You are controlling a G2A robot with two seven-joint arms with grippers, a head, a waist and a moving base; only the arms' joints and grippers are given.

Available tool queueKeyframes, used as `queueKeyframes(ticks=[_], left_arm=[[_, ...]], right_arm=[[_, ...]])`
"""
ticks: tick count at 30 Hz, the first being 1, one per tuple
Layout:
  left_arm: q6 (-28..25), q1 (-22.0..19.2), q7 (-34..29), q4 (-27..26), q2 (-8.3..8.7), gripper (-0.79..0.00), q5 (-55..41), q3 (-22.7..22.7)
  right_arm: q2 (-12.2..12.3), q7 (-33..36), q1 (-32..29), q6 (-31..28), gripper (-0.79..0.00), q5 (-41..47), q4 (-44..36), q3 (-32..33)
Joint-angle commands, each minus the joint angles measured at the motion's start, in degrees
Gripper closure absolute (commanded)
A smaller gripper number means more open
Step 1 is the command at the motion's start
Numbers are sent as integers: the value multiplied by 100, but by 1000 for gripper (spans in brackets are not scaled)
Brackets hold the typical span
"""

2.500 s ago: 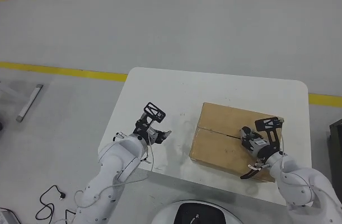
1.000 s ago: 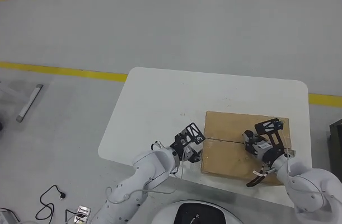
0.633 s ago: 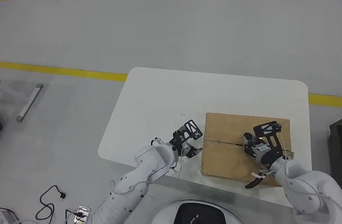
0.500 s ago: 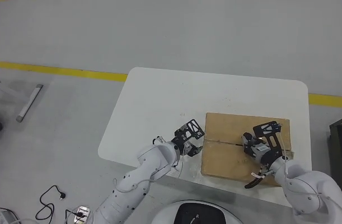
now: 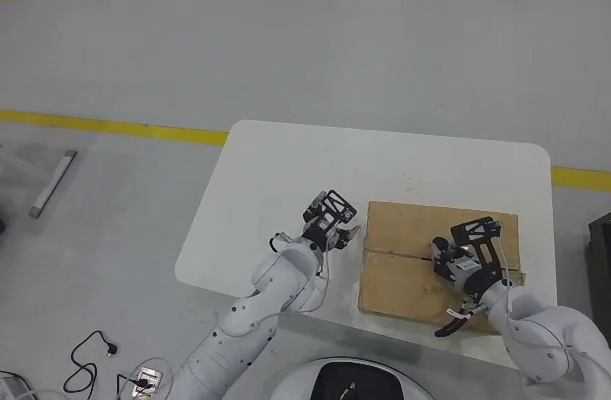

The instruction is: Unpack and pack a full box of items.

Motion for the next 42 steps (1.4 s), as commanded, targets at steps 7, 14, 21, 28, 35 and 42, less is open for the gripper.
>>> queueKeyframes(ticks=[7, 14, 21, 28, 35, 42], left_arm=[[127, 158, 92, -329, -10, -785, 86, -75], [-195, 151, -30, -647, -19, -785, -321, -189], [-999, 260, -676, -756, 90, -785, 880, -276], [-1979, 433, -699, -719, 184, -785, 1264, -447], [-2228, 44, -524, -135, 136, -785, 1205, -80], [-1989, -401, -194, 426, 47, -785, 1258, 326]], right_arm=[[3, -2, 19, -12, 0, 34, 34, -1], [0, -22, 47, 0, 0, 44, 49, -28], [13, -11, 25, -9, 0, 42, 38, 32], [24, 17, 15, -18, 0, 53, 28, 67], [22, 13, 55, -22, 0, 70, 42, 34], [33, 9, 27, -32, 0, 91, 43, 75]])
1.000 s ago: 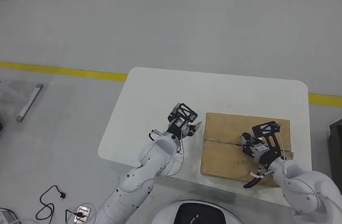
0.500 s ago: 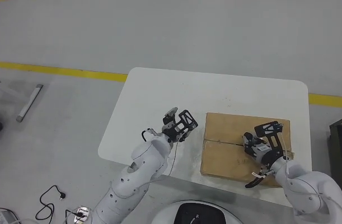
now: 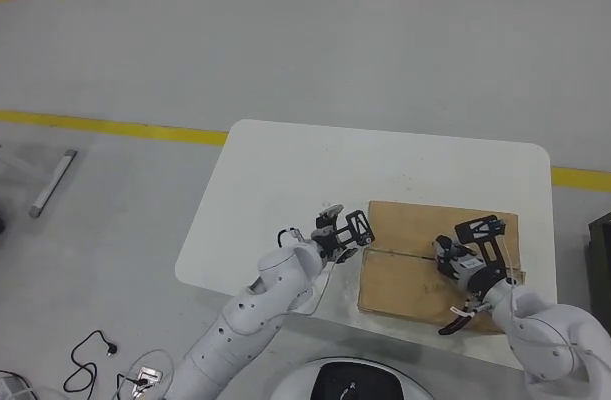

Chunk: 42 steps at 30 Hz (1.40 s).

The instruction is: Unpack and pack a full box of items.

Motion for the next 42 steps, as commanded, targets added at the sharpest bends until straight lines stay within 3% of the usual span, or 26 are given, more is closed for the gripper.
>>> queueKeyframes(ticks=[1, 2, 3, 4, 5, 13, 25, 42], left_arm=[[51, -82, 146, 111, -23, -785, -57, 86], [66, -110, 186, 142, -31, -754, -82, 112], [71, -131, 231, 160, -37, -622, -90, 135], [93, -146, 269, 170, -41, -366, -70, 150], [119, -142, 319, 176, -43, 0, -53, 168], [634, 70, 606, 11, -52, 0, 109, 154], [720, 218, 713, -190, -53, 0, 242, 129], [1011, 892, 416, -1592, -27, 0, 143, -265]], right_arm=[[2, -7, -12, 7, 0, 14, -5, 5], [3, -10, -16, 5, 0, 13, -5, 6], [4, -13, -19, 4, 0, 12, -5, 6], [4, -21, -21, 13, 0, 11, -5, 7], [4, -30, -23, 15, 0, 20, -6, 5], [-1, -40, 14, 36, 0, 29, 31, -39], [-10, -38, 101, 45, 0, 42, 96, -109], [-31, -42, 214, 42, 0, 70, 279, -240]])
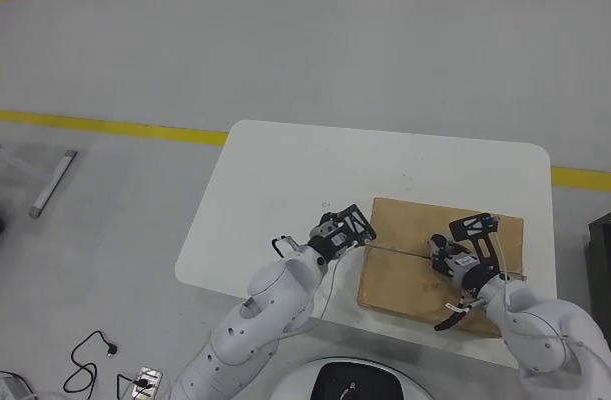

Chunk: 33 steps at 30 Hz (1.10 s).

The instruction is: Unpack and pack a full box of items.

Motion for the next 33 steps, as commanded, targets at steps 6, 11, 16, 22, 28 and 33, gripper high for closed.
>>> queueKeyframes(ticks=[6, 11, 16, 22, 28, 33], left_arm=[[-132, 220, 22, -612, 1, 0, -48, 39], [-254, 225, 70, -727, -7, -6, -32, 153], [-394, 186, 130, -786, -21, -99, -49, 290], [-549, 126, 165, -844, -39, -665, -154, 422], [-696, 126, -91, -856, -71, -785, -995, 338], [-761, 68, -634, -959, -74, -785, -2168, -180]], right_arm=[[-17, -35, 49, 10, 0, -33, 121, -102], [-24, -36, 75, 20, 0, -28, 145, -134], [-25, -29, 67, 34, 0, -12, 104, -130], [-21, -17, 52, 33, 0, -17, 53, -111], [-19, -17, 64, 16, 0, -21, 64, -102], [-45, -120, 190, -1, 0, -3, 245, -186]])
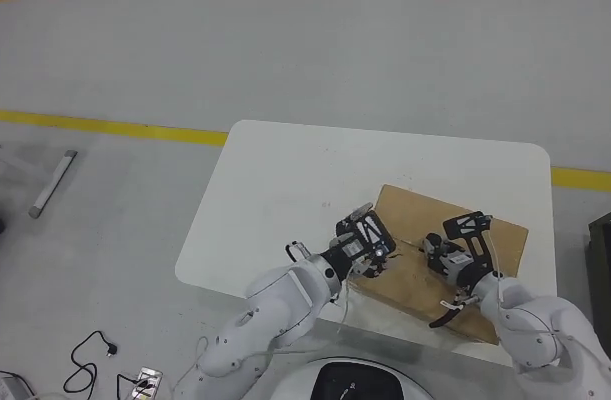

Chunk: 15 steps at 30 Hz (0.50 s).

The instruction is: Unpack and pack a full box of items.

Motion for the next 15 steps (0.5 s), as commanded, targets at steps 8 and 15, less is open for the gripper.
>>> queueKeyframes(ticks=[8, 15], left_arm=[[120, 74, -852, -154, 61, -785, -928, -879], [484, -63, -726, 313, 95, -785, 756, -675]], right_arm=[[-14, -36, 40, -11, 0, 50, 32, -35], [-7, 6, -16, -45, 0, 45, -25, -27]])
